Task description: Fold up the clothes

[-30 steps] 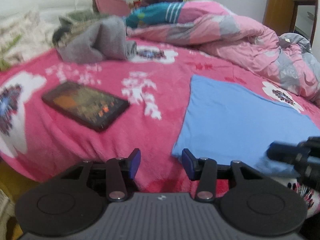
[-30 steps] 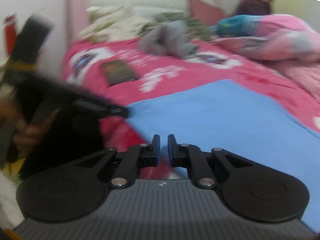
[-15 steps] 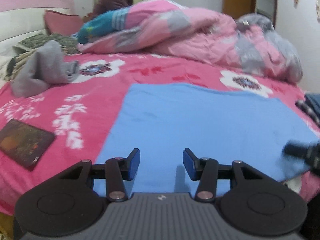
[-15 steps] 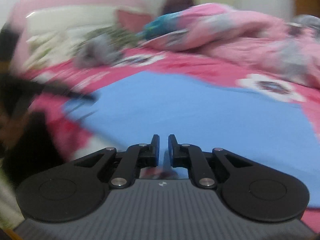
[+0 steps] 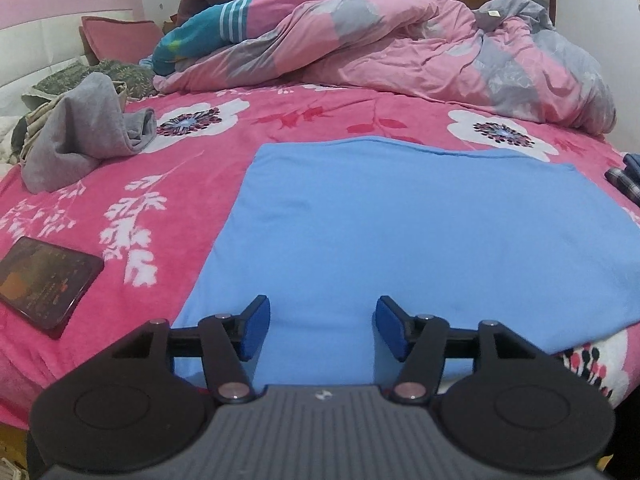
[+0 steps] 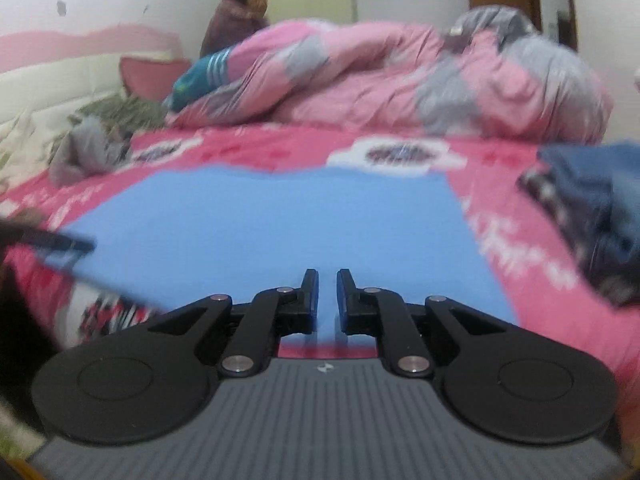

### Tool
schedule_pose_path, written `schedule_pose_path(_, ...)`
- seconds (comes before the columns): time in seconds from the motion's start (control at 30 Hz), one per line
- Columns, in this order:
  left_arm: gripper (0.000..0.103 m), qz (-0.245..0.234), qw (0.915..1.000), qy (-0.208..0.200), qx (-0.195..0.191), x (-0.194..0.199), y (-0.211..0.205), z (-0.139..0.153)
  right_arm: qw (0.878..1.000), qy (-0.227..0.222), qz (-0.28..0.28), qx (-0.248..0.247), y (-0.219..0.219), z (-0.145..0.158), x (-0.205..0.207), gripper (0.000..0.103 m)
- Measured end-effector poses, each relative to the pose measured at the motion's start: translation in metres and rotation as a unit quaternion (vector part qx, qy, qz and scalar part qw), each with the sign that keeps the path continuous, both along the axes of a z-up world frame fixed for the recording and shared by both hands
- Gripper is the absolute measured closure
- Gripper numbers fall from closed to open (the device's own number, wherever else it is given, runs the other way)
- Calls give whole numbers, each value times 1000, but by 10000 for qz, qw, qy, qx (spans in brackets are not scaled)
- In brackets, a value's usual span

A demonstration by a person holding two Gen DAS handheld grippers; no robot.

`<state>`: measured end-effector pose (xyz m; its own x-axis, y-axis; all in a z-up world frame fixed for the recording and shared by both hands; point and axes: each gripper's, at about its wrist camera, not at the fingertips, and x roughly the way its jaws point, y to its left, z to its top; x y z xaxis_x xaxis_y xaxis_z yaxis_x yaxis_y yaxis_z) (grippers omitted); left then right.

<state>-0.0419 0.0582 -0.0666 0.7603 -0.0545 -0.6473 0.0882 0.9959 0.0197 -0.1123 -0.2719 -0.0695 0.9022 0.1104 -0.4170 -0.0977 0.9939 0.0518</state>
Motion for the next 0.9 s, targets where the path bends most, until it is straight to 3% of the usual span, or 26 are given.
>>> schedule_pose_path(0.07,38,34,10000,23,9,1,0,0,9998,-27,-194,-85,-9,0,9,93)
schedule_pose_path(0.17,36,52,10000,67,23,2,0,0,9962,440,-747,-23,-37,-15,10,93)
schedule_pose_path(0.37,33,65,9998,190,54,5,0,2,9866,514,-1522,285,-78,-6,-30,91)
schedule_pose_path(0.53,31,121,9996,223,156,5,-4,3,9898,196,-1215,713,-76,5,-5,90)
schedule_pose_path(0.7,28,152,9996,212,146,5,-3,1,9923,349,-962,702,-67,-1,21,87)
schedule_pose_path(0.8,21,172,9995,199,163,5,-2,0,9882,652,-1220,654,-76,-11,20,85)
schedule_pose_path(0.9,14,208,9994,224,141,6,2,0,9839,663,-1508,695,-84,-7,8,83)
